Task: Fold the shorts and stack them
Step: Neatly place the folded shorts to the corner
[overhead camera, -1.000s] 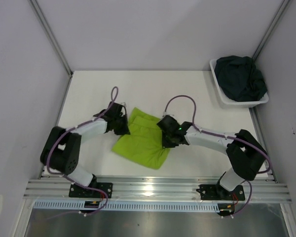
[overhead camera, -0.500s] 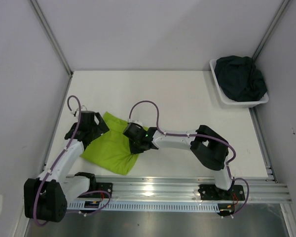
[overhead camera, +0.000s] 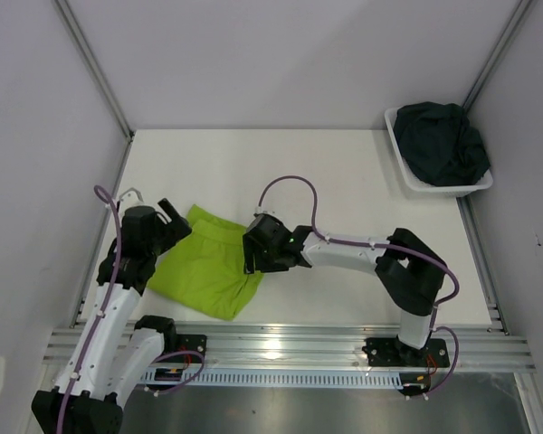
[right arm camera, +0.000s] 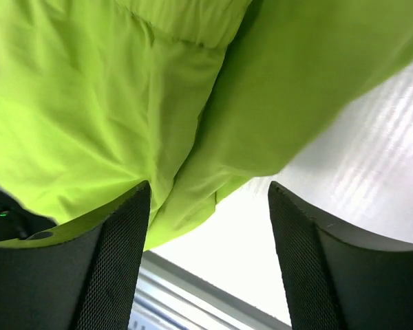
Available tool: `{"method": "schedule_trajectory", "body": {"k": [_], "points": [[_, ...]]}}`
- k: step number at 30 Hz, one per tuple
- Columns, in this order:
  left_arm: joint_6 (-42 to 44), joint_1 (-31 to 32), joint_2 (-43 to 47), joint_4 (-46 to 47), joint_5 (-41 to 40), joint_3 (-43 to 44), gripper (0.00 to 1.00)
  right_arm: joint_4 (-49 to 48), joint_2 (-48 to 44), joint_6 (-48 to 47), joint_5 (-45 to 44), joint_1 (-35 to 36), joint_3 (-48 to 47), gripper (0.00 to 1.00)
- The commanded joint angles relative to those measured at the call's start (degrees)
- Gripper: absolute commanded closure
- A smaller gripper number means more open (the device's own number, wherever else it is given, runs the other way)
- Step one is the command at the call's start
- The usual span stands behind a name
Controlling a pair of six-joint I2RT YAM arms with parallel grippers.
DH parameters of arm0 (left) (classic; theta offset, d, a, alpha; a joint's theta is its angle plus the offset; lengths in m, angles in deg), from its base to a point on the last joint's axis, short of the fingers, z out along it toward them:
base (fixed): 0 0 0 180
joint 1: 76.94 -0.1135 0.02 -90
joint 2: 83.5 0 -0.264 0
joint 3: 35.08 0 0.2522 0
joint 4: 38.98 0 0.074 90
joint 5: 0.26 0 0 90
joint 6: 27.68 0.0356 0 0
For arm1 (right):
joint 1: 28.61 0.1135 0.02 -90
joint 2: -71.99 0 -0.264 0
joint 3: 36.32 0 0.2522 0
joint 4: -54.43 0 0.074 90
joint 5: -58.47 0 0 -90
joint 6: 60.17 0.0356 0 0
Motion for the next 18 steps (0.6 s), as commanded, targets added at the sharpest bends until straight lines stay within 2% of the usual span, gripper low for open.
{"method": "schedule_trajectory", "body": {"k": [1, 3, 11, 18], "points": [[0.98, -0.22, 2.65, -1.74, 3.39, 2.64, 0.01, -2.16, -4.22, 0.95, 0.73, -0.55, -0.05, 0.28], [1.33, -0.13, 3.62, -2.53, 4.09, 2.99, 0.01, -0.92, -2.99, 0.95, -0.86, -1.16, -0.76, 0.27], [2.13, -0.13, 6.09, -4.11, 5.50, 4.04, 0.01, -3.81, 4.65, 0.51, 4.15, -3.63, -4.27, 0.27], [2.39, -0.22, 7.58, -5.08, 6.20, 5.98, 0.01, -1.19, 12.91, -3.87, 5.12, -3.45, -14.36, 0.32]]}}
